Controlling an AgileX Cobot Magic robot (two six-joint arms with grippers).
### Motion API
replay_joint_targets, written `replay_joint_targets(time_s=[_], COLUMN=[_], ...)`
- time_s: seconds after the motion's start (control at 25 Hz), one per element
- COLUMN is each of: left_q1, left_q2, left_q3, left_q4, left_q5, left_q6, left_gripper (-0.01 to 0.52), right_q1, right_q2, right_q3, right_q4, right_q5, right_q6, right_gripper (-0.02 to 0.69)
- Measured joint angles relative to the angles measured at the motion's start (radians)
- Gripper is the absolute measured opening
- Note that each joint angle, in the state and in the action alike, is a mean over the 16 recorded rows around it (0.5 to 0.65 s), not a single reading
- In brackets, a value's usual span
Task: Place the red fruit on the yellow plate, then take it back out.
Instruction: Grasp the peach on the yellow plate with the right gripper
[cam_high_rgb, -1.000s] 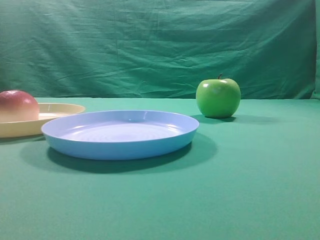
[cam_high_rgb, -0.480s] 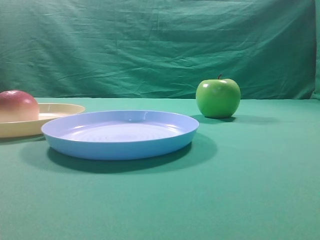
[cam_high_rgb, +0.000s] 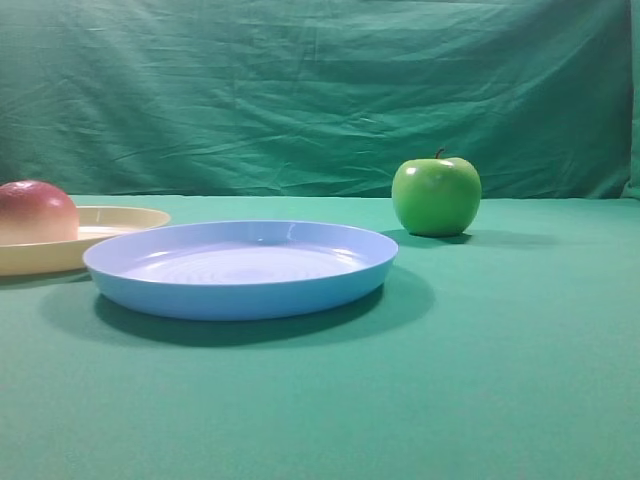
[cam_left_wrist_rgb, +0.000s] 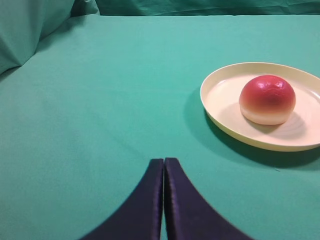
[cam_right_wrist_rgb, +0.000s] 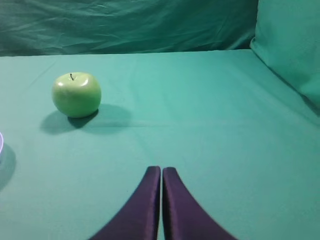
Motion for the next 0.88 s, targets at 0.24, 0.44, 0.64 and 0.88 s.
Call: replay_joint_targets(time_s=[0.24,0.44,0.64,0.88], left_q1=[0.000,0.000,0.000,0.000], left_q2=[0.000,0.000,0.000,0.000], left_q3=[0.000,0.000,0.000,0.000], left_q4=[0.000,0.000,0.000,0.000], left_q5=[0.000,0.000,0.000,0.000], left_q6=[0.000,0.000,0.000,0.000], left_gripper=[0.000,0.000,0.000,0.000], right_q1=[-0.002,-0.002,-0.002,-0.002], right_q2=[0.000,0.000,0.000,0.002], right_q3=[0.000,0.000,0.000,-0.003], right_q4=[0.000,0.000,0.000,0.000], right_q5=[0.034,0.040,0.001,-0.111], right_q6=[0.001,0.002,0.003,0.004], right_gripper=[0.000,0.000,0.000,0.000])
